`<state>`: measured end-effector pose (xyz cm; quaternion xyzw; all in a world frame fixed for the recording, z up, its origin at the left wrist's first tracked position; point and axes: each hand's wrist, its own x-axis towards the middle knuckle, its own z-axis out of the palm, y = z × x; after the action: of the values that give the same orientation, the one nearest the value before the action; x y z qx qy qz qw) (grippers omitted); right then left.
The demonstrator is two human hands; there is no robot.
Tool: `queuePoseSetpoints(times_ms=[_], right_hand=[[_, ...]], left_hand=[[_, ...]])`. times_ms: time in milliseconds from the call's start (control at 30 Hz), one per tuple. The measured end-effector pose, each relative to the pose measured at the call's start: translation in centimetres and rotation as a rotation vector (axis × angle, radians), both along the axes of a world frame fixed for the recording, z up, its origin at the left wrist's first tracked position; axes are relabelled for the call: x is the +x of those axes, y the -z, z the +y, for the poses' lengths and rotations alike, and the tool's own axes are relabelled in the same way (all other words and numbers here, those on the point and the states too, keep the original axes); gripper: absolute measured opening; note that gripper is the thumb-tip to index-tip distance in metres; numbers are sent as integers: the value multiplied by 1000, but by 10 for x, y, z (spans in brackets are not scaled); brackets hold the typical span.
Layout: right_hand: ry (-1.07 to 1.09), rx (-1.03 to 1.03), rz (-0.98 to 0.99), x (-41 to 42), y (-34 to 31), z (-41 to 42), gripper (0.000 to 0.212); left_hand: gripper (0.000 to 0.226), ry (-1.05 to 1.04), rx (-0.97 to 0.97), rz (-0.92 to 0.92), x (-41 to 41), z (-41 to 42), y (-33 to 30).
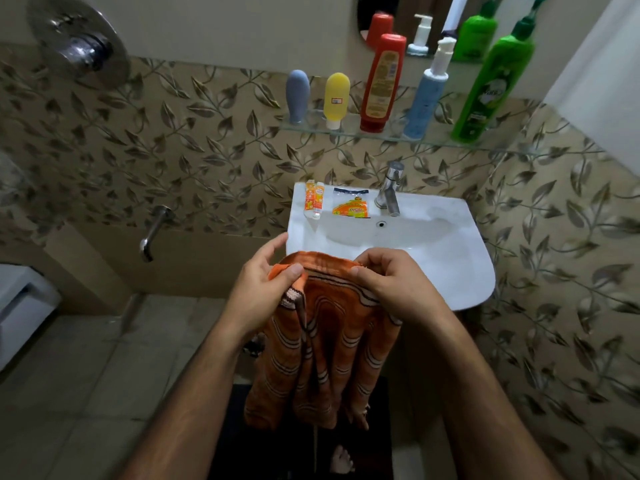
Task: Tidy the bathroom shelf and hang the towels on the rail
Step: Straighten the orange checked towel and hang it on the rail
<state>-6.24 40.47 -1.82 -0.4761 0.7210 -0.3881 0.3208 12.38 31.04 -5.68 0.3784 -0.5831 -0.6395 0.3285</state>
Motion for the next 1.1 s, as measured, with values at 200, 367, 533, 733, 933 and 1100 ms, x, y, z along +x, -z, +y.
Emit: queuePoseSetpoints(times_ms=[200, 367, 533, 733, 933, 1100], right_hand=[[-117, 15, -35, 38, 5, -4, 14], [-190, 38, -49, 60, 6, -6, 14], [-174, 91, -54, 64, 0, -6, 16], [-215, 156, -108, 54, -8, -5, 20], [-106, 25, -90, 55, -4, -15, 15], [-181, 26, -62, 67, 0, -25, 14]], left_hand=[[48, 219, -77, 32, 17, 17, -4], [16, 263, -117, -60, 32, 17, -3], [7, 65, -238, -275, 42, 12, 5], [7, -294, -201, -358, 59, -18, 15], [33, -44, -14, -73, 62, -8, 15], [47, 148, -25, 39, 54, 1, 1]])
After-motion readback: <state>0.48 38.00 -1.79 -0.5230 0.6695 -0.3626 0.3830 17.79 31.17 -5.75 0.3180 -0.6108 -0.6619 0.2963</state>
